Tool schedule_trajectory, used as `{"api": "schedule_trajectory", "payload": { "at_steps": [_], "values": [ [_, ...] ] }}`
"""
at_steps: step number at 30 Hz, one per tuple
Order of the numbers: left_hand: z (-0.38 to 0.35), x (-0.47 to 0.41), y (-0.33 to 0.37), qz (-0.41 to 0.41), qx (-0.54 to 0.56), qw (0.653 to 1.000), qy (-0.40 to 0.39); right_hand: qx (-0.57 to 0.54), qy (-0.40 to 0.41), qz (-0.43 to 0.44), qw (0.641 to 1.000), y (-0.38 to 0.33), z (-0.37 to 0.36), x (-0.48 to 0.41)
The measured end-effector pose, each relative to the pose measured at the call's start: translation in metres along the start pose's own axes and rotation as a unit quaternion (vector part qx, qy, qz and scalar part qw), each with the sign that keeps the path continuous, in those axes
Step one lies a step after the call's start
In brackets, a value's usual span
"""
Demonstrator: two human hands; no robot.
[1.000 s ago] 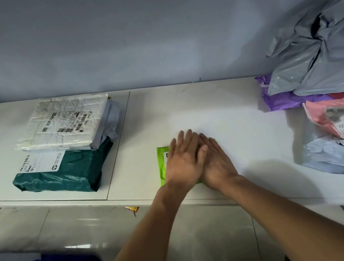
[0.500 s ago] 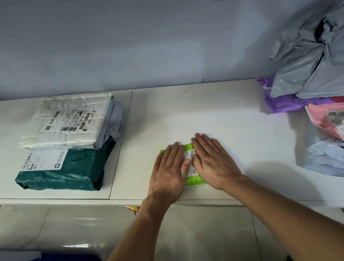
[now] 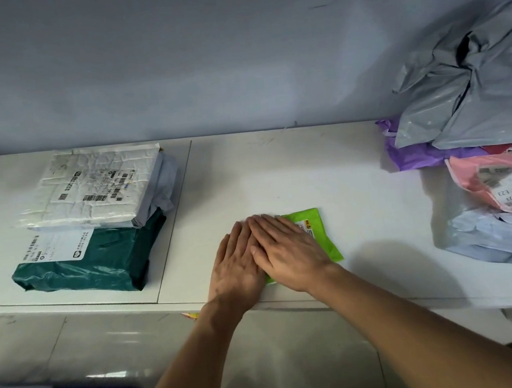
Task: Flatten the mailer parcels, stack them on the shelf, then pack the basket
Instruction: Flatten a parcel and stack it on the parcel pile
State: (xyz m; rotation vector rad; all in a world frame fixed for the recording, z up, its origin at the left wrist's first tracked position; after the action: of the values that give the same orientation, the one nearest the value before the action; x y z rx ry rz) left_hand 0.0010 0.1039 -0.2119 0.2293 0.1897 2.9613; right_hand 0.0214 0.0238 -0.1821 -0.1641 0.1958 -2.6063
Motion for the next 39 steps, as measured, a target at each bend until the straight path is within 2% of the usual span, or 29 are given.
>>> {"api": "schedule_trajectory", "payload": {
  "at_steps": [2,5,11,15,17,19,21,23,25,28,31,34,37,39],
  "values": [
    [0.001,0.0,-0.001,-0.007,0.0,1.0,-0.001,0.008,0.002,0.011,1.0,0.003,-0.002,0.002],
    [0.01,-0.001,0.0,-0.002,0.022,0.999,0.037,0.017,0.002,-0.008,1.0,0.023,-0.003,0.008],
    [0.007,0.0,-0.001,0.008,0.039,0.999,0.01,-0.007,-0.017,-0.024,1.0,0.067,-0.004,0.035],
    [0.006,-0.001,0.0,-0.017,0.019,0.999,-0.021,-0.011,-0.071,-0.04,0.997,0.067,-0.011,0.032],
    [0.004,-0.005,-0.004,-0.007,0.045,0.997,-0.06,-0.017,-0.121,-0.047,0.991,0.065,-0.011,0.027],
    [0.014,-0.008,-0.005,0.027,0.13,0.988,-0.074,-0.046,-0.132,-0.057,0.989,0.064,-0.001,0.027],
    [0.036,-0.004,-0.014,0.084,0.224,0.971,0.0,-0.104,-0.067,-0.107,0.986,0.069,0.018,0.029],
    [0.056,0.006,-0.031,0.172,0.228,0.955,0.084,-0.137,-0.003,-0.202,0.97,0.086,0.03,0.038],
    [0.055,0.016,-0.046,0.256,0.228,0.937,0.066,-0.172,-0.032,-0.283,0.943,0.1,0.028,0.046],
    [0.042,0.024,-0.05,0.326,0.342,0.881,-0.018,-0.26,-0.106,-0.323,0.904,0.106,0.019,0.044],
    [0.033,0.025,-0.046,0.34,0.45,0.823,-0.071,-0.399,-0.097,-0.348,0.843,0.101,0.016,0.044],
    [0.028,0.025,-0.049,0.366,0.524,0.765,-0.077,-0.467,-0.088,-0.348,0.808,0.098,0.019,0.045],
    [0.027,0.031,-0.046,0.387,0.629,0.672,-0.061,-0.535,-0.086,-0.327,0.774,0.094,0.026,0.043],
    [0.033,0.029,-0.04,0.364,0.711,0.601,-0.029,-0.55,-0.056,-0.312,0.773,0.097,0.033,0.039]
  ]
}}
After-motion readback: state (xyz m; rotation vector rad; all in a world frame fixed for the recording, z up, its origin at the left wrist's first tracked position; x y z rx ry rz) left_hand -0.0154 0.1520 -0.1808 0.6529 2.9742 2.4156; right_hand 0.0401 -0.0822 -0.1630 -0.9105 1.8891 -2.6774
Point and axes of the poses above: each hand's wrist, its own x-axis away from the middle knuckle, its own z-axis out of the back of the hand, y = z × x, the point moved 8 cm from there along -x, towards the middle knuckle, and after that the axes turned 4 degrees about -y, right-handed, at the moved point
